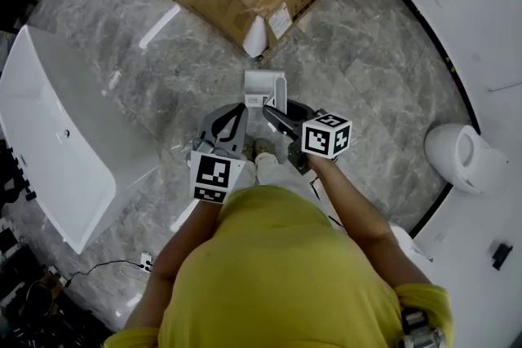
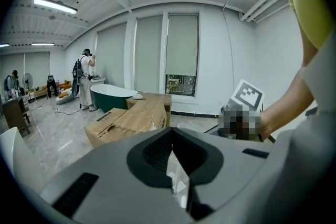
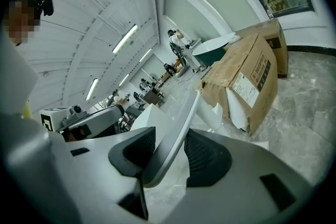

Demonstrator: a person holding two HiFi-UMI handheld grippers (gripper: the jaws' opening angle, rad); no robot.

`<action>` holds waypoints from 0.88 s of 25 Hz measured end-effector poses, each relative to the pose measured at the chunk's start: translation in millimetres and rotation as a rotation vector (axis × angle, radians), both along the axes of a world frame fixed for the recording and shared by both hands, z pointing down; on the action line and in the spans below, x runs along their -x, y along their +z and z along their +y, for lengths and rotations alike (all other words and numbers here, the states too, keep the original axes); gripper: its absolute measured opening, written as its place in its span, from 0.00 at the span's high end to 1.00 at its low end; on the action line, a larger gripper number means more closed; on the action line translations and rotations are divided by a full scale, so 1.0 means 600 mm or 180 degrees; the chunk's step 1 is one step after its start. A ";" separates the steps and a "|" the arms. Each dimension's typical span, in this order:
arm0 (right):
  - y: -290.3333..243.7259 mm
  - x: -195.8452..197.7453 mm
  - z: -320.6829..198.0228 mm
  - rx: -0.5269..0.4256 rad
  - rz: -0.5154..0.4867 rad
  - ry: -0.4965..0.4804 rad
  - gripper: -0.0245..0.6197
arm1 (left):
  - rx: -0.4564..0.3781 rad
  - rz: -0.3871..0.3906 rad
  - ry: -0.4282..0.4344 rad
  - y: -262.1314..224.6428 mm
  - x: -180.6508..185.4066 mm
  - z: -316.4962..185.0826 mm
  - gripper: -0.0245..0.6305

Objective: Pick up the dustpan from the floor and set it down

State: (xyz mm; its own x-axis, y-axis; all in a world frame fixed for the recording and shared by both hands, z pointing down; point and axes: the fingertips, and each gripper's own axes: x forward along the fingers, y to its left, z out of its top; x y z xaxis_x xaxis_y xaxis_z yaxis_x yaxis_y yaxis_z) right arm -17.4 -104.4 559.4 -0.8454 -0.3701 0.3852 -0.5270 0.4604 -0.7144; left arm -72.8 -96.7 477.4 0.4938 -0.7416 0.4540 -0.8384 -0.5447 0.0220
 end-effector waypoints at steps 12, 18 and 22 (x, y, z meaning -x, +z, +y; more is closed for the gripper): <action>0.087 0.017 -0.054 0.0071 0.0252 -0.0037 0.70 | 0.0098 -0.0005 -0.0037 0.009 0.018 -0.012 0.96; 0.100 0.023 -0.068 0.0179 0.0398 -0.0005 0.68 | 0.0120 0.0003 -0.0033 0.015 0.020 -0.017 0.96; 0.109 0.001 -0.071 0.0374 0.0780 0.0143 0.65 | 0.0127 0.0042 -0.0022 0.017 0.016 -0.018 0.96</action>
